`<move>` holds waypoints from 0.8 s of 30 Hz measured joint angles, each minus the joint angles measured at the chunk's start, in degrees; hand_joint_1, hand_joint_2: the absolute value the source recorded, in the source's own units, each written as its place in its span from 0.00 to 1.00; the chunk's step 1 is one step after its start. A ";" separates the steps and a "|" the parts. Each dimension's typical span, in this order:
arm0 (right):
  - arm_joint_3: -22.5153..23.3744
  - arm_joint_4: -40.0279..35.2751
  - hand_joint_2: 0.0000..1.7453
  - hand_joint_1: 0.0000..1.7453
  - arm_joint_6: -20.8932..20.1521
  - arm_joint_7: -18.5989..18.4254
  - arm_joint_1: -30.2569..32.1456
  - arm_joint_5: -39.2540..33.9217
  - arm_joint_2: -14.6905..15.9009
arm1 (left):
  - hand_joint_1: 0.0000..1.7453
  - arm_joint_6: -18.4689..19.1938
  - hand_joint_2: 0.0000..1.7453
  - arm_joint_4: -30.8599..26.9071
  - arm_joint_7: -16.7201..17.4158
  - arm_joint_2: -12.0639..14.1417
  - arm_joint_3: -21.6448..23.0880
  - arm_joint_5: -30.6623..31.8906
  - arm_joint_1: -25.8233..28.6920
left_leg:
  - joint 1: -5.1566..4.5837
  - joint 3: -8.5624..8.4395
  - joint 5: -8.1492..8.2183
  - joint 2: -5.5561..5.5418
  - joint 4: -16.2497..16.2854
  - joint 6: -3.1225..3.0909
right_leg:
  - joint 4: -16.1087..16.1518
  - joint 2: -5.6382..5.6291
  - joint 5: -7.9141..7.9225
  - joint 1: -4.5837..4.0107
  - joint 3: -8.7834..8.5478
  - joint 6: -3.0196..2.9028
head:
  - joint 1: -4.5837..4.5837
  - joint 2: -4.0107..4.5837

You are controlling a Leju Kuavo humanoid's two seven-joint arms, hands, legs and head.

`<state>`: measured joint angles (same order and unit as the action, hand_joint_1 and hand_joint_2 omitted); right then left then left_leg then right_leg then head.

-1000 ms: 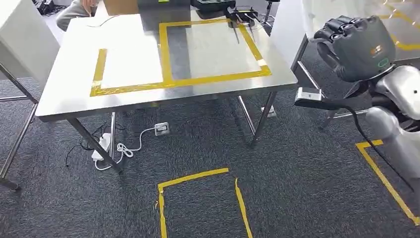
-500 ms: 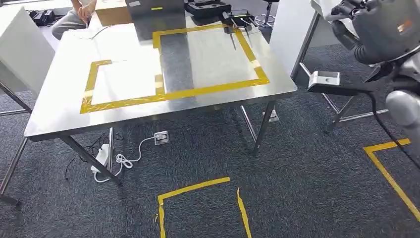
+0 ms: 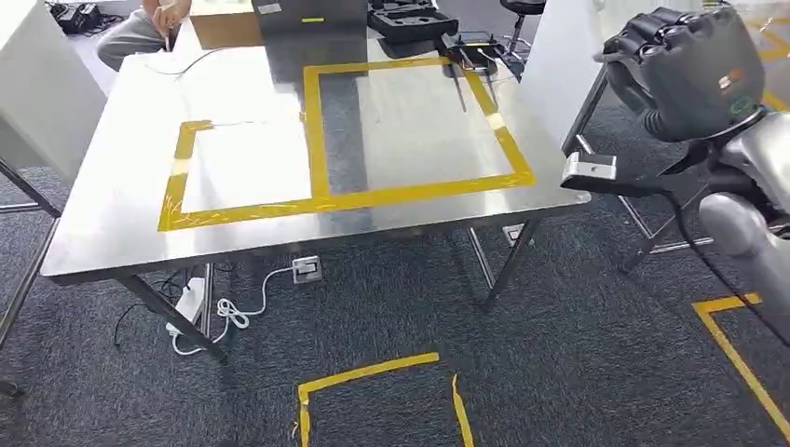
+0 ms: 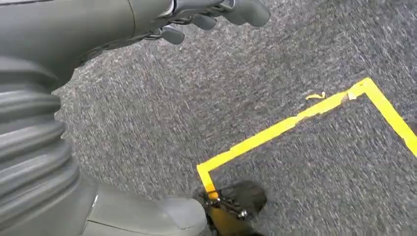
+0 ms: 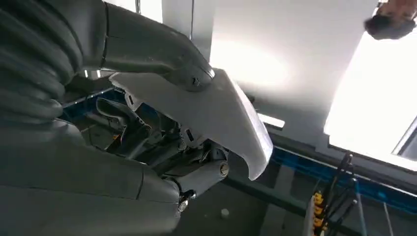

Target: Take the parts from the cabinet and place them on the table.

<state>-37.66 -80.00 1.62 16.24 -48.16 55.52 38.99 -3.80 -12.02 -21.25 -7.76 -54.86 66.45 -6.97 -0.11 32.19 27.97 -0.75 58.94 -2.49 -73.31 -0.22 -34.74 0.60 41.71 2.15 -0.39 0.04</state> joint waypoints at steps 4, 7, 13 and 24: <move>0.00 -0.02 1.00 1.00 -0.22 0.04 0.45 0.39 0.31 | 0.00 0.00 1.00 0.11 0.00 -0.15 0.00 0.00 -0.04 | -0.40 -2.79 2.68 -0.30 0.32 0.79 | 14.82 0.13 12.30 -0.96 -2.41 -1.71 | -0.07 0.00; 0.04 -0.35 1.00 1.00 -0.48 0.18 1.09 0.67 0.79 | 0.00 0.02 1.00 0.07 -0.02 0.00 0.00 0.00 -0.15 | -0.53 -3.84 3.24 -0.19 0.69 1.71 | 14.69 -0.08 11.49 -0.78 -3.63 -2.34 | 0.00 0.00; 0.20 -1.29 1.00 1.00 0.09 -0.94 3.01 2.86 0.22 | 0.00 0.22 1.00 0.02 -0.02 0.22 0.02 0.00 -0.19 | 0.05 6.83 8.37 0.17 16.39 3.45 | 15.11 -0.13 8.87 -0.26 -7.39 -3.56 | 0.28 0.00; 0.22 -1.20 1.00 1.00 0.18 -1.29 5.20 6.62 -3.17 | 0.00 0.22 1.00 0.15 -0.70 0.63 0.00 -0.74 0.78 | 0.29 3.16 -2.71 0.39 0.17 1.08 | 13.66 -0.32 4.20 -0.23 -11.89 -0.96 | 0.15 0.00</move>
<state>-37.44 -81.20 1.79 14.95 -42.96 62.14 35.82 -3.58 -11.87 -21.94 -7.13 -54.86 65.70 -6.20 0.18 35.35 25.26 -0.36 59.12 -1.41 -59.65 -0.54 -30.54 0.38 29.82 1.18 -0.24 0.04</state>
